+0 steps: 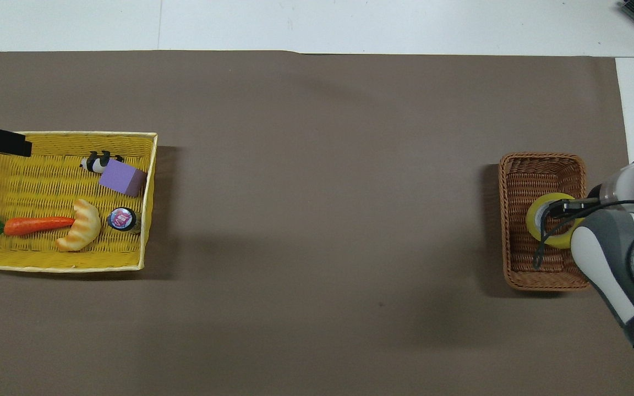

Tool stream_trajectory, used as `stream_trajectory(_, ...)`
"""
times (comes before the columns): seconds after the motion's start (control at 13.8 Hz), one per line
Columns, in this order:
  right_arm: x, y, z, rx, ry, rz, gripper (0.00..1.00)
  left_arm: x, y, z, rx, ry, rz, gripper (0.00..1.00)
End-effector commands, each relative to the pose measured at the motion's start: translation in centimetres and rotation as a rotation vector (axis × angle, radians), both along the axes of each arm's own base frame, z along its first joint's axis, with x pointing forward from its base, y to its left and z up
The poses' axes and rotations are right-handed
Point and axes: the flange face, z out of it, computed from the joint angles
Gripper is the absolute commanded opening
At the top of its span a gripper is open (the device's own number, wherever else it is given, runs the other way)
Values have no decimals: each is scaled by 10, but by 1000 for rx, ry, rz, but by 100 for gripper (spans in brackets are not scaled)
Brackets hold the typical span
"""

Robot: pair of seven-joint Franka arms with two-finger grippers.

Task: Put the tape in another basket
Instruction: 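Lower the tape into the wicker basket and open the right gripper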

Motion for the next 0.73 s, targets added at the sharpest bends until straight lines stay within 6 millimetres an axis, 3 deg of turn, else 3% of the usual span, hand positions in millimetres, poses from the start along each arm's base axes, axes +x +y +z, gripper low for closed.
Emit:
stream_trajectory(0.0, 10, 12, 26, -19, -9, 20, 100, -5, 2, 6, -5, 10, 14, 100)
stream_trajectory(0.22, 22, 26, 51, -19, -50, 32, 100, -5, 1, 6, -5, 10, 12, 100)
stream_trajectory(0.65, 32, 108, 122, 10, -94, -26, 100, -17, 2, 4, -6, 70, 11, 100)
